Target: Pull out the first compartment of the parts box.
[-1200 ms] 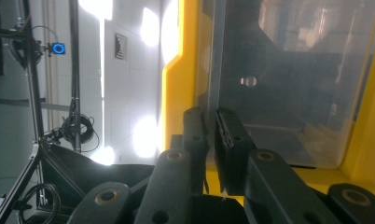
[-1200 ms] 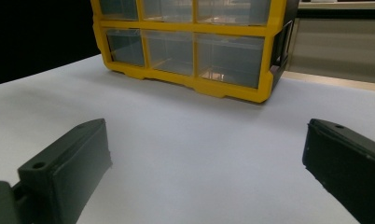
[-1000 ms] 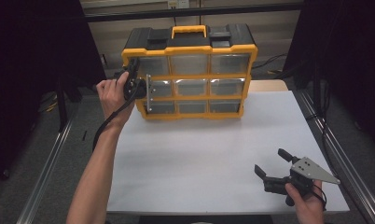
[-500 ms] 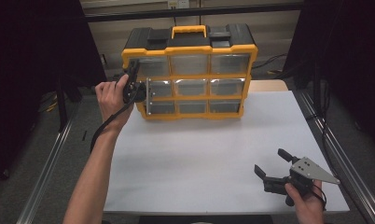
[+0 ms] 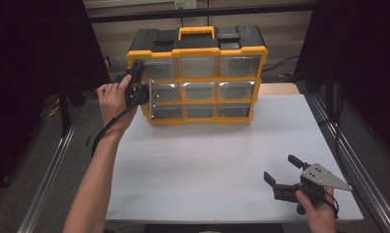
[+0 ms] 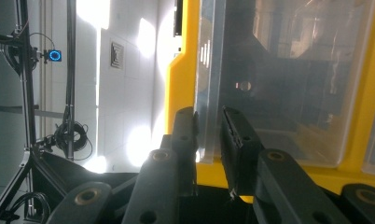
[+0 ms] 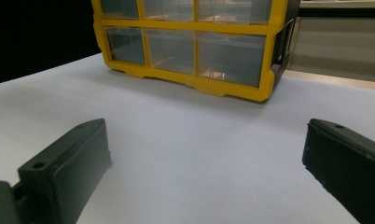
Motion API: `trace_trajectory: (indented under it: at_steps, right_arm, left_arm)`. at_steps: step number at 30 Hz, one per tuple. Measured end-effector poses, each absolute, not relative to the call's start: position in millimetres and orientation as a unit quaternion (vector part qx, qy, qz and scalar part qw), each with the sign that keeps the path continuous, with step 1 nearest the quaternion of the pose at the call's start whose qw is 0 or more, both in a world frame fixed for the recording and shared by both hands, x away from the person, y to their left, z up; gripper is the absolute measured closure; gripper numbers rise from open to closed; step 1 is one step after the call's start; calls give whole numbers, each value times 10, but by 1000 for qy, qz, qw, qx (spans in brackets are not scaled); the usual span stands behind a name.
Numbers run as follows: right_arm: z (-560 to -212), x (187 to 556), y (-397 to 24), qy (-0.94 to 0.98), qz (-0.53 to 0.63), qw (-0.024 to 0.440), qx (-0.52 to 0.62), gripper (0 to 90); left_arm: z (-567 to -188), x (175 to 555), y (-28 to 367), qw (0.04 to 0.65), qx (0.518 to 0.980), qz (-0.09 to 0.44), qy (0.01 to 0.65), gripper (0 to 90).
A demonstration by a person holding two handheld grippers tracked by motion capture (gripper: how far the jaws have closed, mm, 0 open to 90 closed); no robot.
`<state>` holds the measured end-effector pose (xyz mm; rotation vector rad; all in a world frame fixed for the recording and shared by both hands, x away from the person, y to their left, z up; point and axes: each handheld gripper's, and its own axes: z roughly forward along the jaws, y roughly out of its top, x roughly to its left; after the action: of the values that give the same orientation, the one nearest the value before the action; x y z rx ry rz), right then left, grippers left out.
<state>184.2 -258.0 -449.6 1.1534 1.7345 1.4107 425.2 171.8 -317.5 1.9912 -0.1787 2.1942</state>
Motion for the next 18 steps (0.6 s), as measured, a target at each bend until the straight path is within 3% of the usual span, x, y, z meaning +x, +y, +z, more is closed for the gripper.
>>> trace_trajectory:
  at_steps: [18]
  right_arm:
    - [-4496, 1846, -2577, 656, 534, 308, 436, 5]
  left_arm:
    - [-3150, 4247, 1702, 70, 668, 737, -73, 810]
